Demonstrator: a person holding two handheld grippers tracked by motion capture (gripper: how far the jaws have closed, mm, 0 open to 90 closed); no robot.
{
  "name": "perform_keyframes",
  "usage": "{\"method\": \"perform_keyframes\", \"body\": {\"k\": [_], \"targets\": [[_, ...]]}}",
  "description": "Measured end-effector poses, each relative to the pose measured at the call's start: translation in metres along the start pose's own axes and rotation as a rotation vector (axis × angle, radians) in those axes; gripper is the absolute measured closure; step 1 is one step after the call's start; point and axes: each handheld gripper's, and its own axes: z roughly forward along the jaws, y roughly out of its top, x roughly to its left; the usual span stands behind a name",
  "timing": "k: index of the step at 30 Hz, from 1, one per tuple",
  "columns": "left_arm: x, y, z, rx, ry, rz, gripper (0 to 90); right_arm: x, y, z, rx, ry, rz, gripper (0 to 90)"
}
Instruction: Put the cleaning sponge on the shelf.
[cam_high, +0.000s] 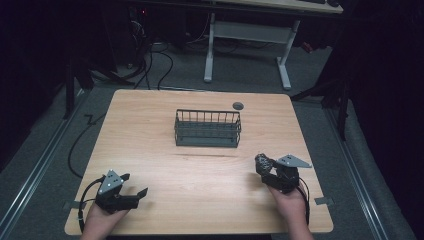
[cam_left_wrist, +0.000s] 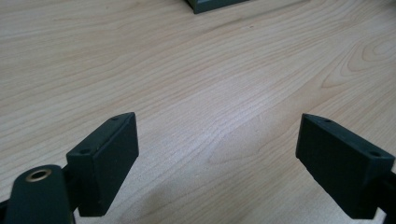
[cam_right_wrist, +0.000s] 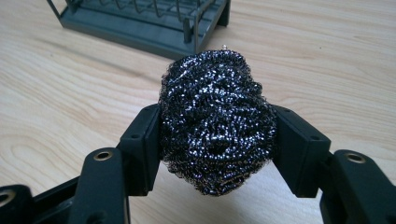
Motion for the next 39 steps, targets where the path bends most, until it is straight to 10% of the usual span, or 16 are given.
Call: {"method": "perform_keyframes", "body": {"k": [39], "targets": [[-0.010,0.002,0.000,-0.002,-0.027,0.048,11.6,0.034,0.075,0.020,-0.095,0.062,-0.064,39.6]]}}
